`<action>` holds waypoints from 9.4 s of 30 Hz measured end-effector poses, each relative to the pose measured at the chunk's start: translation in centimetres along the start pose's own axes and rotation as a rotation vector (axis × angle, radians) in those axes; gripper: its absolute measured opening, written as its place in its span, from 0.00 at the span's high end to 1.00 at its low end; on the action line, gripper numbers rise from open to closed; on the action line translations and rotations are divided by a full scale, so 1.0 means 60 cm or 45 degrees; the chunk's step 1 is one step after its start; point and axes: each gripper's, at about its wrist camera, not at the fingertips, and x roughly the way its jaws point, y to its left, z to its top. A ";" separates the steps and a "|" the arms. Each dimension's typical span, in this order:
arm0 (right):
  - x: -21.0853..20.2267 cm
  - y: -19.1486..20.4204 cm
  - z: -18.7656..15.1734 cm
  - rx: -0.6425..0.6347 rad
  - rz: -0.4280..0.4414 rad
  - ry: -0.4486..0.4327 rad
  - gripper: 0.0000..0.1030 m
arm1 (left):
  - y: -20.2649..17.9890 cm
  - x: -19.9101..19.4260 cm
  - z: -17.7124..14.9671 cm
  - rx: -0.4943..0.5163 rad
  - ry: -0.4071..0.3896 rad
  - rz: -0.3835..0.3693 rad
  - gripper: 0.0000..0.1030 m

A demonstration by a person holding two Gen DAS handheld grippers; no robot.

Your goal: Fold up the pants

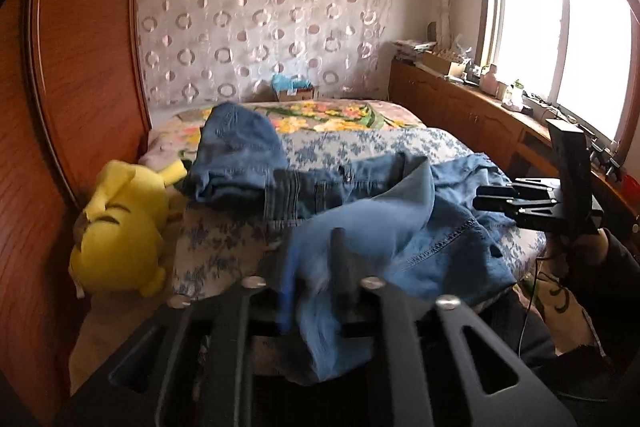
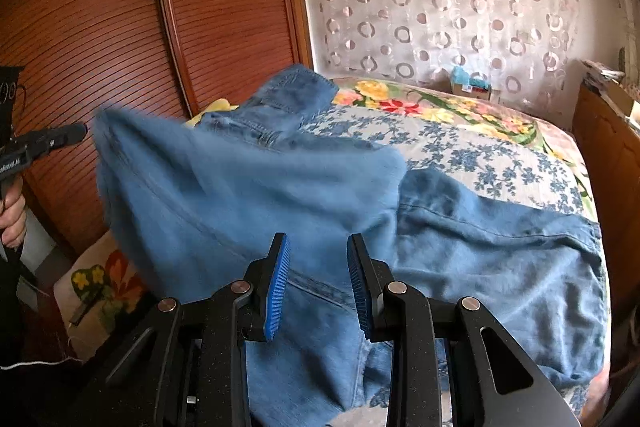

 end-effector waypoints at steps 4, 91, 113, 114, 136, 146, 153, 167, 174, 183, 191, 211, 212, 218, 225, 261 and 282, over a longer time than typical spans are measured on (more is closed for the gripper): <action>0.013 0.001 0.001 -0.002 0.001 0.023 0.70 | 0.006 0.020 -0.011 -0.017 0.027 -0.003 0.58; 0.314 -0.208 0.178 0.120 -0.022 0.160 0.71 | 0.098 0.298 0.139 -0.081 0.069 0.108 0.61; -0.034 -0.332 -0.091 0.352 -0.446 -0.003 0.55 | -0.117 0.288 0.103 0.044 0.058 -0.188 0.26; -0.041 -0.338 -0.103 0.369 -0.470 0.003 0.55 | -0.127 0.289 0.102 0.054 0.061 -0.201 0.26; -0.041 -0.383 -0.202 0.657 -0.629 0.114 0.55 | -0.228 0.342 0.037 0.114 0.210 -0.278 0.26; -0.039 -0.409 -0.214 0.786 -0.539 0.052 0.54 | -0.232 0.344 0.017 0.114 0.225 -0.288 0.26; -0.043 -0.411 -0.218 0.772 -0.537 0.027 0.81 | -0.228 0.337 0.014 0.110 0.224 -0.278 0.26; -0.104 -0.322 -0.109 0.486 -0.544 -0.188 0.94 | -0.201 0.291 0.020 0.069 0.170 -0.236 0.26; -0.102 -0.187 0.031 0.181 -0.386 -0.307 0.95 | -0.168 0.224 0.038 0.049 0.085 -0.188 0.26; -0.036 0.015 0.145 -0.092 0.006 -0.314 0.92 | -0.093 0.152 0.042 -0.009 -0.002 -0.087 0.26; 0.041 0.041 0.136 -0.149 0.027 -0.181 0.71 | -0.038 0.166 0.018 -0.094 0.037 -0.043 0.26; 0.249 -0.039 0.265 -0.152 0.050 0.105 0.56 | -0.034 0.282 0.001 -0.095 0.186 -0.069 0.45; 0.266 -0.043 0.270 -0.157 0.048 0.125 0.56 | -0.032 0.286 -0.001 -0.098 0.194 -0.069 0.46; 0.329 -0.060 0.288 -0.121 0.103 0.189 0.56 | -0.030 0.294 -0.008 -0.089 0.205 -0.074 0.46; 0.332 -0.055 0.292 -0.102 0.205 0.154 0.84 | -0.040 0.283 0.000 -0.087 0.185 -0.110 0.69; 0.227 0.130 0.326 -0.339 0.211 -0.217 0.99 | 0.040 0.107 0.007 -0.215 -0.087 0.003 0.92; 0.079 -0.025 0.191 -0.123 -0.022 0.017 0.60 | 0.019 0.172 -0.010 -0.180 0.055 -0.015 0.34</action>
